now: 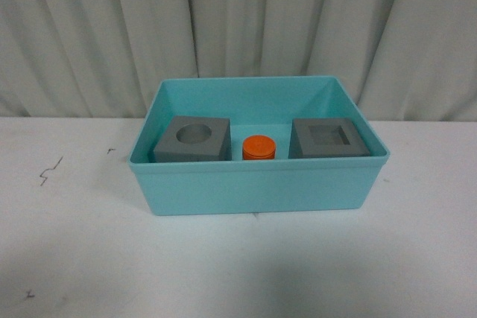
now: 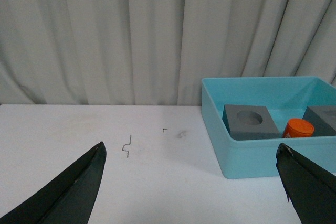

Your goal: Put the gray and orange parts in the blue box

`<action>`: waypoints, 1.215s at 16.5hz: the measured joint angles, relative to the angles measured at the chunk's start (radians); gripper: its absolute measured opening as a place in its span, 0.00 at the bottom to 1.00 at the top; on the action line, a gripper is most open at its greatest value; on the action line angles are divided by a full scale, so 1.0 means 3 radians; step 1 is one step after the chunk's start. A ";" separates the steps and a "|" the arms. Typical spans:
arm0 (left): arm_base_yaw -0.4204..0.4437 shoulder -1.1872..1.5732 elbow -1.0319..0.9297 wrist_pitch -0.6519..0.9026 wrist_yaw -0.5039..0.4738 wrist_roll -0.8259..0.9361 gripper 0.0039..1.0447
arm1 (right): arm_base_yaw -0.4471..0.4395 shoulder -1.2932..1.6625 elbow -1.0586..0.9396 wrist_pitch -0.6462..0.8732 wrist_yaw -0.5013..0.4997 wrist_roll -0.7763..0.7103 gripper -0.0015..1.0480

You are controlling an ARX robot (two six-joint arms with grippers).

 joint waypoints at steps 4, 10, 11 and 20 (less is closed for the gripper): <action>0.0000 0.0001 0.0000 0.0000 0.0006 0.0000 0.94 | 0.0000 -0.0081 0.0000 0.0022 -0.0001 0.0001 0.02; 0.0000 0.0001 0.0000 0.0001 0.0006 0.0000 0.94 | 0.0000 -0.0083 0.0000 0.0017 -0.0001 0.0001 0.63; 0.0000 0.0001 0.0000 0.0000 0.0006 0.0000 0.94 | 0.0000 -0.0083 0.0000 0.0015 0.0000 0.0000 0.74; 0.0000 0.0001 0.0000 0.0001 0.0006 0.0000 0.94 | 0.0000 -0.0083 0.0000 0.0017 -0.0001 0.0005 0.94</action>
